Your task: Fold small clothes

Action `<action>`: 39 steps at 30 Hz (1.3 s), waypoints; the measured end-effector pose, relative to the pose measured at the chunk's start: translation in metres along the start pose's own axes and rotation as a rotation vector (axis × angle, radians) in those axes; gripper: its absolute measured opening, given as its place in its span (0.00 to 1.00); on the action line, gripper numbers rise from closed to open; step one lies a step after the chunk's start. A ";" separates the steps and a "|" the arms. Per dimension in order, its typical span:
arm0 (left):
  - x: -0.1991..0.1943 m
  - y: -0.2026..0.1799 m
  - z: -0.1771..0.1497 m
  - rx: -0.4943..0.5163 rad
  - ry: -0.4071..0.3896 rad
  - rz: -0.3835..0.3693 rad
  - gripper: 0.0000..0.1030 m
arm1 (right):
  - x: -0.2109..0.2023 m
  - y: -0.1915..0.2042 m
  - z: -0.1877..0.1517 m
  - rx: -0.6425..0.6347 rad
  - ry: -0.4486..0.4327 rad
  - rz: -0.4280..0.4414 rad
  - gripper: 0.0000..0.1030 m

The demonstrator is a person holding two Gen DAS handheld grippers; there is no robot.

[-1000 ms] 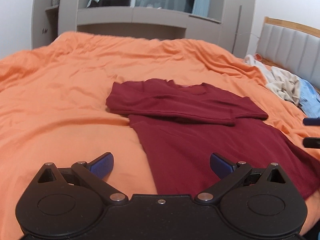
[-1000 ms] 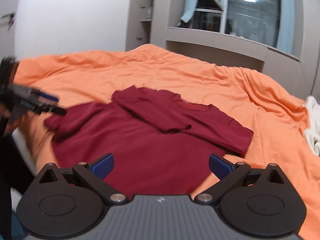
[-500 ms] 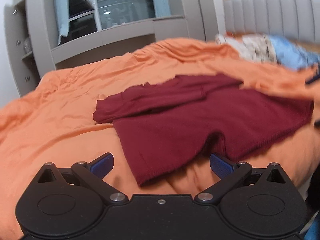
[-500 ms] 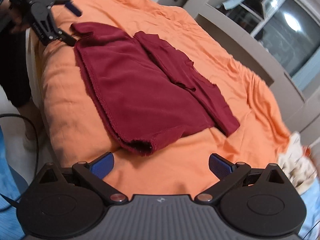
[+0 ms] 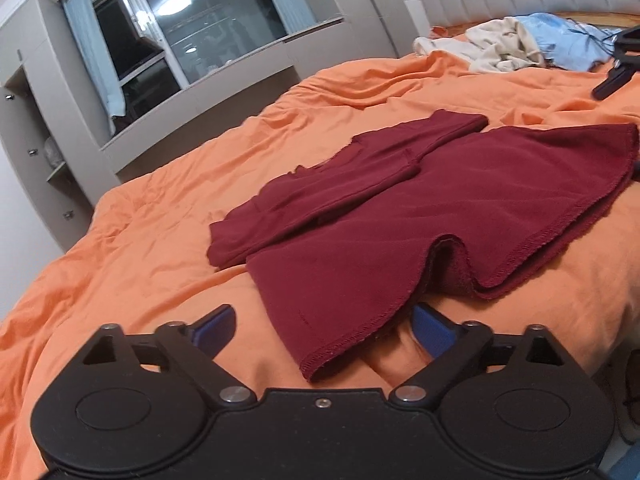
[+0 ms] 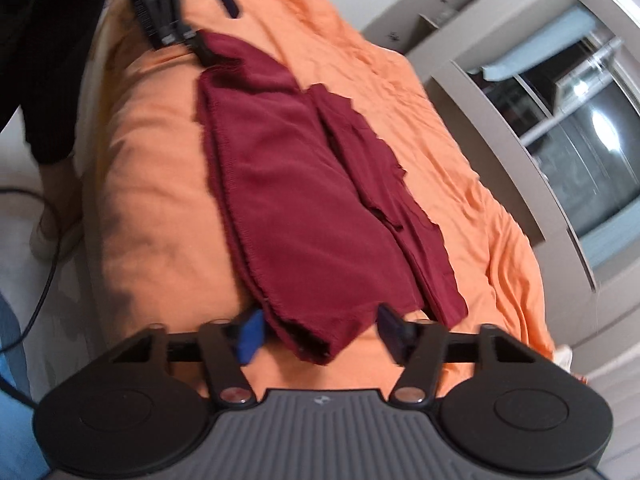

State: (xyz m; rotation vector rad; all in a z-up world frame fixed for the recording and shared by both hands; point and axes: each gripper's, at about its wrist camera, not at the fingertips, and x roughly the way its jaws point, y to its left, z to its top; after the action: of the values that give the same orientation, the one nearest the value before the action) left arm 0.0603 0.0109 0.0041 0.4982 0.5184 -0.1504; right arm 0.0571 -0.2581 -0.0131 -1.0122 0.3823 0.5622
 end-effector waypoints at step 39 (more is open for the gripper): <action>-0.066 0.045 0.016 -0.344 -0.347 0.125 0.04 | -0.078 -0.057 -0.007 0.449 -0.350 -0.413 0.07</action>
State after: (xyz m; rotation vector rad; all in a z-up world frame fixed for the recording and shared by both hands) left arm 0.0227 0.0437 0.0683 0.1604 0.1657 -0.0248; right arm 0.0294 -0.3075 0.0649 -0.5217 -0.0204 0.2516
